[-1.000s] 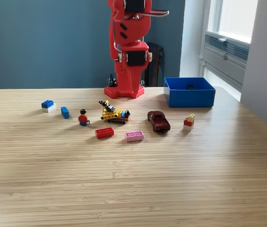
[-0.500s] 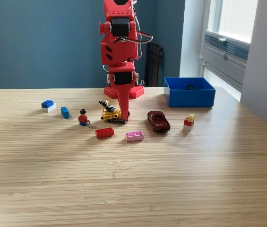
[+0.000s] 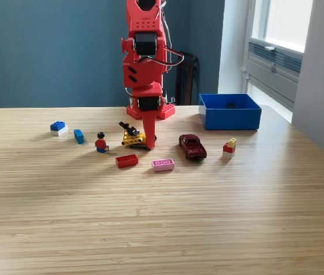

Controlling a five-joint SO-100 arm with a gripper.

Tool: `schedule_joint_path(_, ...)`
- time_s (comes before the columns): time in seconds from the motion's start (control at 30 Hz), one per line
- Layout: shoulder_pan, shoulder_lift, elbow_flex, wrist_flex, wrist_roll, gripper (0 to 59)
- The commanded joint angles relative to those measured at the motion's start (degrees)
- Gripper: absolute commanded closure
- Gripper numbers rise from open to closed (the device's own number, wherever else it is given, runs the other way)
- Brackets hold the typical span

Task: Grasp a lego block and put it in the bin.

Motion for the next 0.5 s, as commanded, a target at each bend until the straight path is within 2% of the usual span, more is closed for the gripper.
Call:
schedule_joint_path(0.03, 0.88, 0.53, 2.37, -4.22, -0.70, 35.7)
schedule_joint_path(0.13, 1.14, 0.53, 2.81, -5.98, -0.62, 38.8)
schedule_joint_path(0.17, 1.23, 0.53, 2.99, -6.50, -0.62, 43.1)
schedule_joint_path(0.2, 1.23, 0.53, 2.99, -6.77, -0.35, 50.0)
schedule_joint_path(0.27, 1.32, 0.53, 3.08, -7.21, 0.70, 58.6)
schedule_joint_path(0.5, 1.41, 0.53, 2.99, -8.00, 2.64, 58.6)
